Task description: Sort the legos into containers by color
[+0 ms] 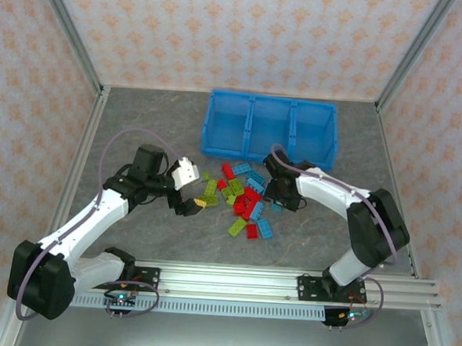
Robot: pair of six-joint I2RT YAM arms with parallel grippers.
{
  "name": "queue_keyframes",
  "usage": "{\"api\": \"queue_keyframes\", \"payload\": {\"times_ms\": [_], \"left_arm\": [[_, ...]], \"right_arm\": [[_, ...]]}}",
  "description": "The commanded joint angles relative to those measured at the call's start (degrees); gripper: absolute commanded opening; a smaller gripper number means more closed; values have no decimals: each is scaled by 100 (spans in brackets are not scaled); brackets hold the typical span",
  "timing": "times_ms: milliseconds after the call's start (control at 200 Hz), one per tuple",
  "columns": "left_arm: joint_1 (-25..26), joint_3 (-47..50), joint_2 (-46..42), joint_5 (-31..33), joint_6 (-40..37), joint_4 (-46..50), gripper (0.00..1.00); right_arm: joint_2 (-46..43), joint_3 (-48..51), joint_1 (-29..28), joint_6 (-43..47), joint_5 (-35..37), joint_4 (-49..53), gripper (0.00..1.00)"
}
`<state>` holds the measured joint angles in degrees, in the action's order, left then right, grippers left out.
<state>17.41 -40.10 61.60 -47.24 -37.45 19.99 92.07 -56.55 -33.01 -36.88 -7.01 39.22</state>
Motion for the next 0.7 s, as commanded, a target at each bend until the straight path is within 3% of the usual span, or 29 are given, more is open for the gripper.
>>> {"api": "queue_keyframes", "payload": {"times_ms": [0, 100, 285, 530, 601, 696], "left_arm": [[67, 232, -192, 254, 54, -445, 100], [70, 313, -210, 412, 54, -561, 100], [86, 468, -192, 661, 87, -751, 100], [135, 570, -155, 949, 258, -1154, 100], [156, 523, -78, 953, 275, -1210, 100], [165, 453, 39, 894, 356, -1270, 100]], "right_arm": [[233, 99, -39, -30, 237, -167, 57], [338, 179, -44, -29, 259, -321, 50], [27, 99, -39, -103, 640, -74, 25], [-1634, -564, 97, 98, 2315, 313, 27], [-1590, -976, 416, 571, 2644, 101, 28], [-1016, -1765, 1068, 960, 2418, -21, 28]]}}
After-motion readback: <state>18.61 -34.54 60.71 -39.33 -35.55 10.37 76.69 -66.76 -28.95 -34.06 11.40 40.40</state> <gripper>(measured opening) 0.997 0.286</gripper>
